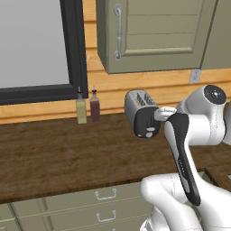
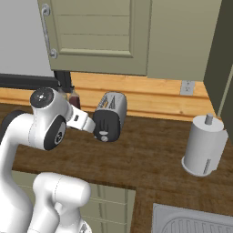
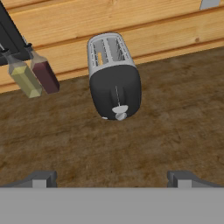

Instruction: Start the toaster. Once the lever pops up, take the bread to the plate on the dining counter.

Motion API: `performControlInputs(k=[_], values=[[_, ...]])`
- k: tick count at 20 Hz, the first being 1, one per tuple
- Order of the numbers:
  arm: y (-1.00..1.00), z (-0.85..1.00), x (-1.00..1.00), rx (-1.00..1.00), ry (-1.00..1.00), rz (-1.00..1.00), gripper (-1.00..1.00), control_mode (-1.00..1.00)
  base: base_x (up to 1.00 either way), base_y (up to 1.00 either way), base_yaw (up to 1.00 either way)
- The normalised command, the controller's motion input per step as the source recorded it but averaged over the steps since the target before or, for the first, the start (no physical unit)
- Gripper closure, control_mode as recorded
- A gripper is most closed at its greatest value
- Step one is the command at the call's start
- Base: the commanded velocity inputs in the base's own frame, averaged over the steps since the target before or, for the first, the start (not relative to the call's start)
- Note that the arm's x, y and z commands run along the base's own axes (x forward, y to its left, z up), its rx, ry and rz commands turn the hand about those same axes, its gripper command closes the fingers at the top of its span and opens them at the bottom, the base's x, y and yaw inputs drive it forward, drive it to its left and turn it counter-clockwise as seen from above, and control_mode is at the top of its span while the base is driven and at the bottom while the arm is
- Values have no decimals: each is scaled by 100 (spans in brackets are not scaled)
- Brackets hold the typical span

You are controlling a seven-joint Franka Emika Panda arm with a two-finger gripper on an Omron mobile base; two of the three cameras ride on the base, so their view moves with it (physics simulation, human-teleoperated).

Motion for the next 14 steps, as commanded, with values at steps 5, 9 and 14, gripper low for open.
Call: performControlInputs(k=[5, 9, 14], values=[[0, 0, 0, 0, 0, 0, -100, -100, 0, 0, 0], [0, 0, 0, 0, 0, 0, -100, -100, 0, 0, 0], [0, 0, 0, 0, 0, 0, -100, -100, 0, 0, 0]])
